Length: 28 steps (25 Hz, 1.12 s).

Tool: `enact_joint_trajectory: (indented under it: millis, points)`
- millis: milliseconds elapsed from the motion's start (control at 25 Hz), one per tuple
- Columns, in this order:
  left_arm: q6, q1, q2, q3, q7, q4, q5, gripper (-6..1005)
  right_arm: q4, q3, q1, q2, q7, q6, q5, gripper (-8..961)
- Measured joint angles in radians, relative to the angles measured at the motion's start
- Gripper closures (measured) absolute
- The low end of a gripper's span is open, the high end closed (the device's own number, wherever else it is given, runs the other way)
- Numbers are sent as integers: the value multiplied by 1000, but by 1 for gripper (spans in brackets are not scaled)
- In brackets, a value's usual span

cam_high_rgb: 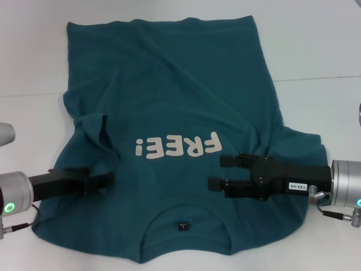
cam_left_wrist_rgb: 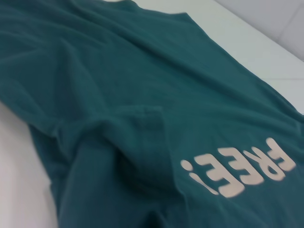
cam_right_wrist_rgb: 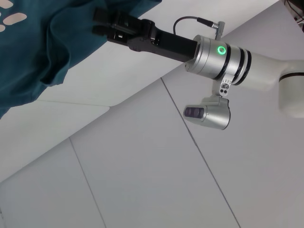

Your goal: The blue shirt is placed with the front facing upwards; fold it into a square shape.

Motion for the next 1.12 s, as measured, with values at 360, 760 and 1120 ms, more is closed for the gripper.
enact_joint_trajectory:
  millis: [360,760,1120]
  points:
    - [92,-12,0,2,-3,8,7,203,0,2,-3,0,-6,-3,0,13]
    - [202,-33,0,1,1,7,6,203,0,0,-4,0,-6,-7,0,12]
    - [256,-12,1,-51,1,74,-25,202,0,0,-6,0,-6,-7,0,13]
